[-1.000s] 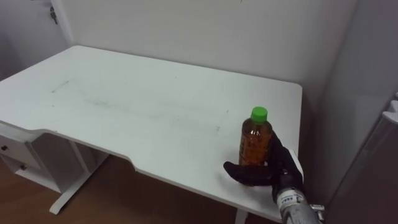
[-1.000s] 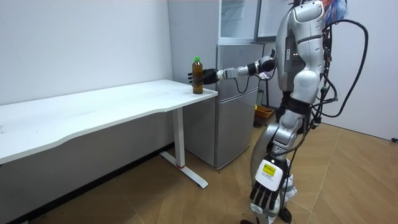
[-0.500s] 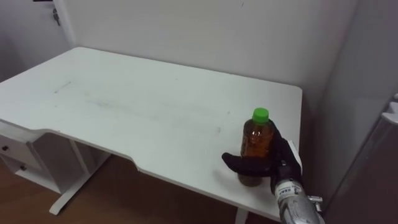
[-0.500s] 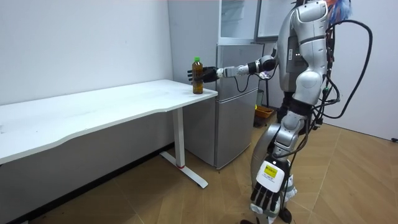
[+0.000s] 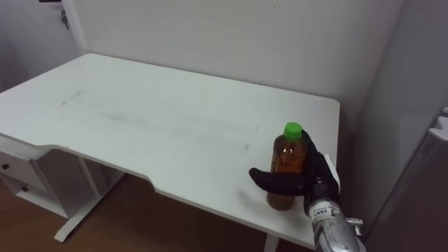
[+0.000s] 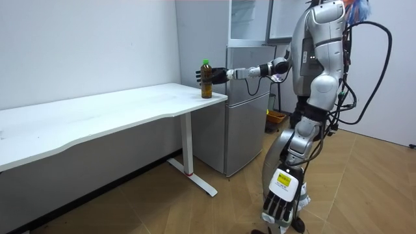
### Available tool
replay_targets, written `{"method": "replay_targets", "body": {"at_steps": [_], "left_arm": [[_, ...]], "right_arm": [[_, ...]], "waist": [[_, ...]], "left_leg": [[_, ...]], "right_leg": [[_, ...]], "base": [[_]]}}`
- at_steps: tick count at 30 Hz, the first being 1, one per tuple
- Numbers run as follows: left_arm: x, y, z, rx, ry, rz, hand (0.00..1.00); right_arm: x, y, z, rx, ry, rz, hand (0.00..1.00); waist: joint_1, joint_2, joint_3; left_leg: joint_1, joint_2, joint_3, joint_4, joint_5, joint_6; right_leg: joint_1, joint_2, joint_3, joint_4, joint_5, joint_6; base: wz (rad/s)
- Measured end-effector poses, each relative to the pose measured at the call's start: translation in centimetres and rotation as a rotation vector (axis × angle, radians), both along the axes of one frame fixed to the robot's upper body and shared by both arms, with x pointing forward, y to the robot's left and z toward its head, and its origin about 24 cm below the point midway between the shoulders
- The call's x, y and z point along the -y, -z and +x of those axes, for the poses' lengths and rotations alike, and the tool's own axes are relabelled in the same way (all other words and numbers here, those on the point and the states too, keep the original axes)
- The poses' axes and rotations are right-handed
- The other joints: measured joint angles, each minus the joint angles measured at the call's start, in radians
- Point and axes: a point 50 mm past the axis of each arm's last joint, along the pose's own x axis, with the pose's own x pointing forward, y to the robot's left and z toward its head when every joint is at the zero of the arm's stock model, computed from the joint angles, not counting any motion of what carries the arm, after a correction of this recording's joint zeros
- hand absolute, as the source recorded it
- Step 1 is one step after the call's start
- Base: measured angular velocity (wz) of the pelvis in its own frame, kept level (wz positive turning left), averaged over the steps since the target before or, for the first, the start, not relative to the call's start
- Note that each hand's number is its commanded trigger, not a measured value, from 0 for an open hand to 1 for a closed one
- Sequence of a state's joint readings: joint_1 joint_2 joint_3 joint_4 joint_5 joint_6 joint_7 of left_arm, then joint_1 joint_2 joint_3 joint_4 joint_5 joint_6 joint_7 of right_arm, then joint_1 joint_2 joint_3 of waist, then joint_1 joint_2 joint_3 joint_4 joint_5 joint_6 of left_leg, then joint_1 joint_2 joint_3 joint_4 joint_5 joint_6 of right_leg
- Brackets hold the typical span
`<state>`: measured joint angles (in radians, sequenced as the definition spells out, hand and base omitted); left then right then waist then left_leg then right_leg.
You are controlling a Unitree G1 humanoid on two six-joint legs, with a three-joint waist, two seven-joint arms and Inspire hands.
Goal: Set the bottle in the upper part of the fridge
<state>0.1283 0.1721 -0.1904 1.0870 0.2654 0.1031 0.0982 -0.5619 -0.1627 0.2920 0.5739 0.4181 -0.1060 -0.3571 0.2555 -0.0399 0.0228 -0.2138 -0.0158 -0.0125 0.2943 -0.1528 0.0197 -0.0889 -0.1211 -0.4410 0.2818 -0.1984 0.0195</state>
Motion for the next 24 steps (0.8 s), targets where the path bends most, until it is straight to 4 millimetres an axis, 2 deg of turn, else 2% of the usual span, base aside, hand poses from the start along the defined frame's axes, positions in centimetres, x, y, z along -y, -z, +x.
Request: {"method": "replay_targets", "body": {"at_steps": [5,15,24], "left_arm": [[0.0,0.0,-0.1,-0.002,0.000,-0.002,0.00],[0.0,0.0,-0.1,-0.003,0.001,-0.001,0.00],[0.0,0.0,-0.1,-0.001,0.001,-0.002,0.00]], "right_arm": [[0.2,0.4,0.0,-0.016,0.011,-0.006,0.00],[1.3,2.9,-0.3,-0.131,0.062,-0.039,0.00],[1.6,3.0,-0.3,-0.136,0.094,-0.037,0.00]], "waist": [[0.000,-0.001,0.0007],[0.002,-0.007,0.0036],[0.008,-0.007,0.0037]], "left_leg": [[-0.003,-0.004,-0.006,0.001,0.000,0.000],[-0.007,-0.008,-0.017,0.006,0.001,0.000],[-0.006,-0.010,-0.021,0.004,0.001,0.001]], "right_leg": [[0.004,0.001,-0.005,-0.004,0.000,0.000],[0.007,-0.001,-0.020,-0.009,-0.001,0.001],[0.008,-0.003,-0.023,-0.009,-0.002,0.002]], "base": [[0.04],[0.03],[0.00]]}}
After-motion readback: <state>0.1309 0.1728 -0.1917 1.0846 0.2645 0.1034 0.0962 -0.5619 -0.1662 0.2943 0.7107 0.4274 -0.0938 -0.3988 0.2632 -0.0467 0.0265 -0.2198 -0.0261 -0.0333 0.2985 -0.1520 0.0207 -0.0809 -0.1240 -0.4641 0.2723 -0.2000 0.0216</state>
